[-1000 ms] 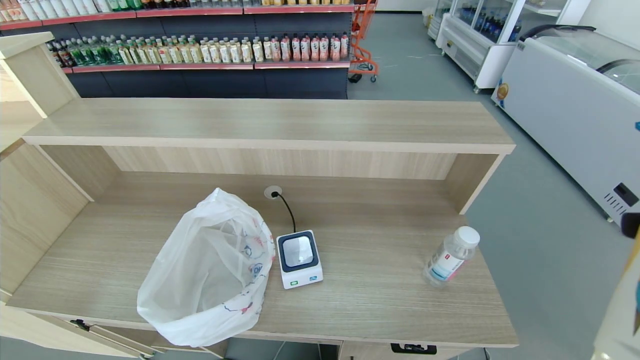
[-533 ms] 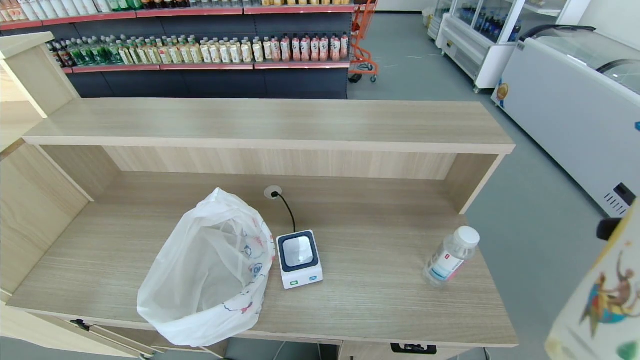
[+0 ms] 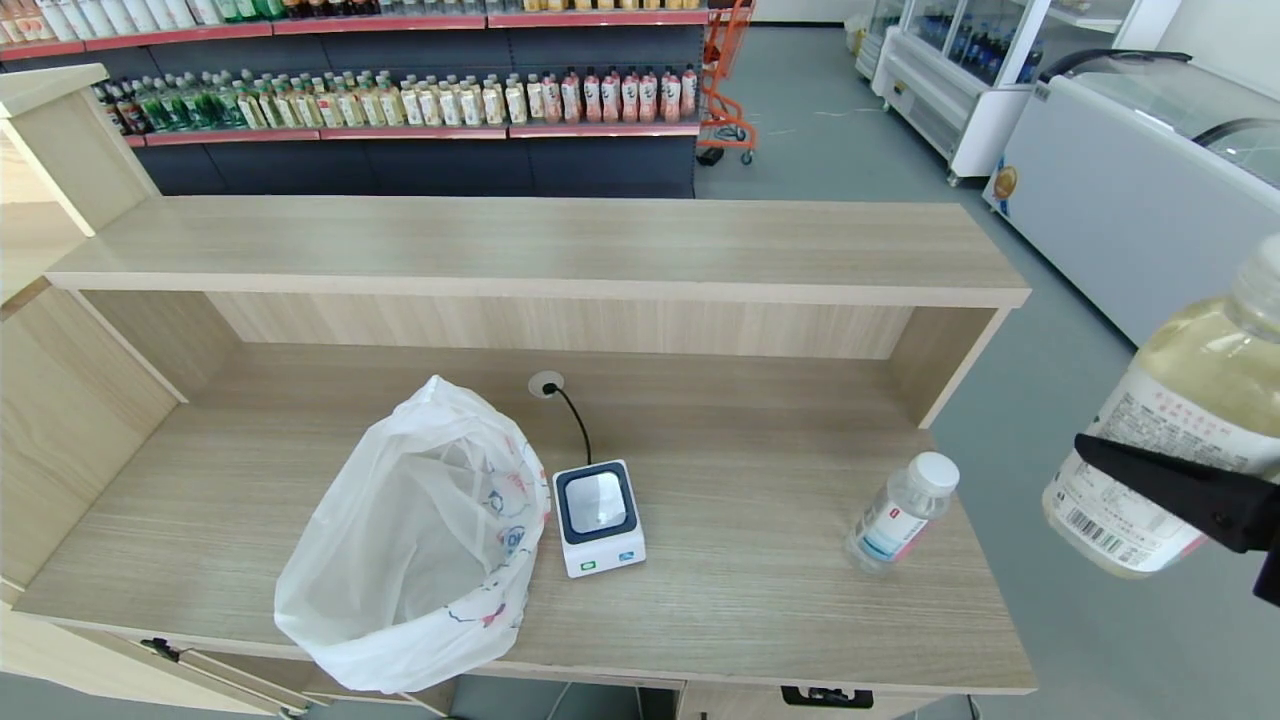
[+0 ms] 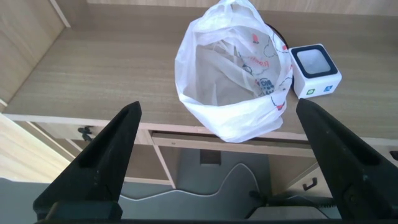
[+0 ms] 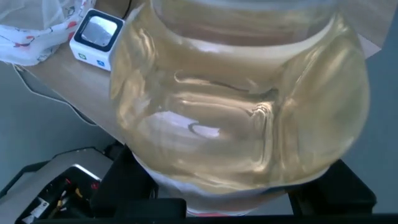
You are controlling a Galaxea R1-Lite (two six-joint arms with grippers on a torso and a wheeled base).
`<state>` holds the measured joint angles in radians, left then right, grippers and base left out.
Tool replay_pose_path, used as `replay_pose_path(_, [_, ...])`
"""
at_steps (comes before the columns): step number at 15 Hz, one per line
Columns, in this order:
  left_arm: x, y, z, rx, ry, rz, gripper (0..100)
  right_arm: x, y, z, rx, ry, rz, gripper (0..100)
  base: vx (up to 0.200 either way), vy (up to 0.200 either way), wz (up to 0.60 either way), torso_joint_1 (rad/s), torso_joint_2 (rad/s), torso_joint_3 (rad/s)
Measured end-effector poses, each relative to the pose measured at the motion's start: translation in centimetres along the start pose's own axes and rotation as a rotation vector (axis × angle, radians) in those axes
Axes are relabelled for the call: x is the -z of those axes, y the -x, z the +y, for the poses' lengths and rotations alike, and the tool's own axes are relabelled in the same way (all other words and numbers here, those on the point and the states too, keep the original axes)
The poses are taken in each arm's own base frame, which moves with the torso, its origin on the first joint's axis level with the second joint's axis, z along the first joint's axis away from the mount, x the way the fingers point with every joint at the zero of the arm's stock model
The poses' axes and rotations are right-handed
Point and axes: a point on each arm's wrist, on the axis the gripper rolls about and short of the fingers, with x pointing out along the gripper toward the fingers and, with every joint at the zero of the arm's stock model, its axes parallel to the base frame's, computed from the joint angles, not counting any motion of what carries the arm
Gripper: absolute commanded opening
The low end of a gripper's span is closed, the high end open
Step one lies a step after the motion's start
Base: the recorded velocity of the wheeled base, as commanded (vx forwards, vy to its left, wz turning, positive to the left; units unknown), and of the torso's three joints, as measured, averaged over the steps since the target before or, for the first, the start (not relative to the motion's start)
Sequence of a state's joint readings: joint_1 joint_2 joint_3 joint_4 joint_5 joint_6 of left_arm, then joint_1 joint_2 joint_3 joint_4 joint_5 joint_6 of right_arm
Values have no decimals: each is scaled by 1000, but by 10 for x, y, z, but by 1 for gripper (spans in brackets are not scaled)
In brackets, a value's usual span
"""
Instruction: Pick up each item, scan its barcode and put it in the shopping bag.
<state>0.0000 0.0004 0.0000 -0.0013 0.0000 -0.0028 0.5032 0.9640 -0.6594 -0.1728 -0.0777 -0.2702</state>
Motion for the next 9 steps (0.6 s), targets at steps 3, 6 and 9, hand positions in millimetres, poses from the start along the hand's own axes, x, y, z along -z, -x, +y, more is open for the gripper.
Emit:
replay_pose_path(3, [0,0,0,0,0,0,100,8,-2,1,4,7,33,0,0,0,0,0,0,0])
replay_pose_path(6, [0,0,0,0,0,0,100,18,-2,4,-13,93,60,0,0,0,0,0,0,0])
replay_pose_path(9, [0,0,0,0,0,1,100,23,1,5,-15,109,66,0,0,0,0,0,0,0])
